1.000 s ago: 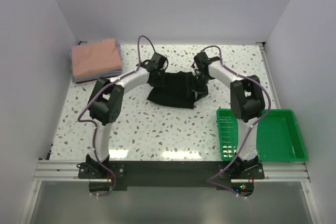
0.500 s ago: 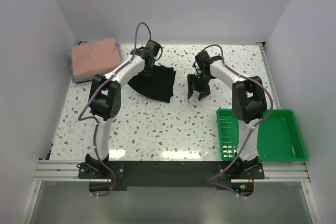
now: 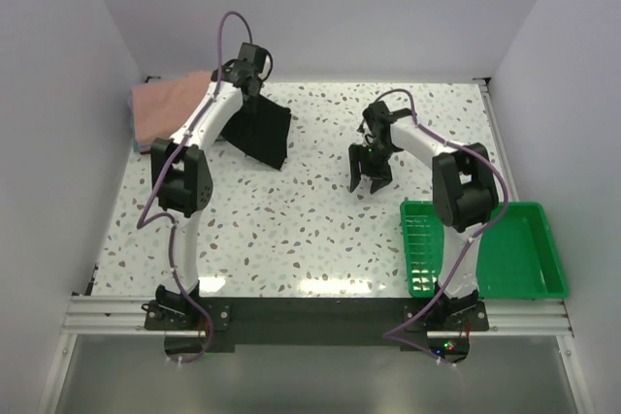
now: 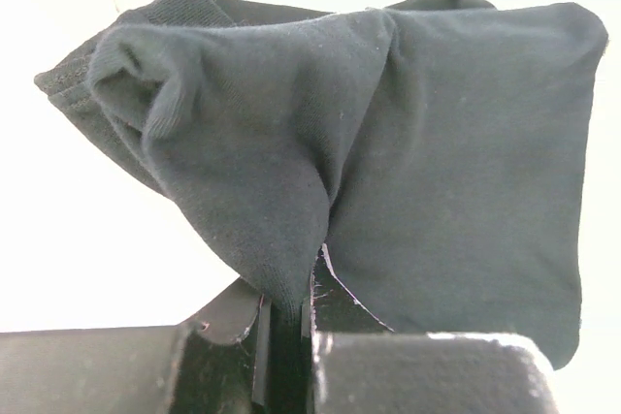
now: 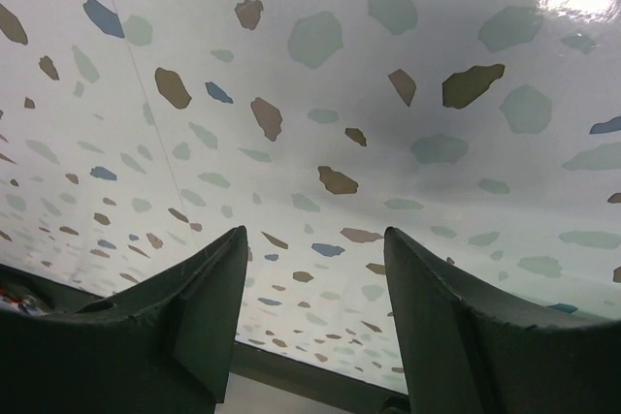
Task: Fold and stack the t-shirts
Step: Neatly place the folded tshirt to the corner
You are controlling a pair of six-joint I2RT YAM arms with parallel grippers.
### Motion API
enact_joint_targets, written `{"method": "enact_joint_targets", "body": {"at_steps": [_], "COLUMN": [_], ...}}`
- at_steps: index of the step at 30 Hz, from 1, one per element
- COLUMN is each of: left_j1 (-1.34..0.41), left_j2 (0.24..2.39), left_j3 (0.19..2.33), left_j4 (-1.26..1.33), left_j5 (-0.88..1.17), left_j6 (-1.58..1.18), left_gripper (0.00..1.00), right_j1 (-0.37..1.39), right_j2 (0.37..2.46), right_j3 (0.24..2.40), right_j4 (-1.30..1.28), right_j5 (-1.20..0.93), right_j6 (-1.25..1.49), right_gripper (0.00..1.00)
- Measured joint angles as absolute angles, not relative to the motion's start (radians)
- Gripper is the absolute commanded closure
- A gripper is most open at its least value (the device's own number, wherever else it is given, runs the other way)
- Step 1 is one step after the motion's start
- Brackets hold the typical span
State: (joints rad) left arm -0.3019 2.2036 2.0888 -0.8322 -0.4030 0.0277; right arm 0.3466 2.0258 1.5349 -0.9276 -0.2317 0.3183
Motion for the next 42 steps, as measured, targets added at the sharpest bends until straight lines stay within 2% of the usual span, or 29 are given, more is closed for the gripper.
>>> {"method": "enact_joint_targets", "body": {"at_steps": [25,42], "left_j1": [-0.162,0.017], "left_j2": [2.104,2.096], "left_j3": [2.349,2.307], "left_j4": [-0.818,-0.797], "left_j5": [-0.246,-0.105], "left_j6": [0.072,0.051], "left_gripper": [1.0,1.0], "right_j1": [0.347,0.346], "right_j2": [2.001,1.96], "right_j3": [1.457,1.413], "right_j4": [-0.92,-0.916], "right_j5": [-0.28,-0.279], "right_j6": [0.297,0.298], "right_gripper": [0.38,0.38]}}
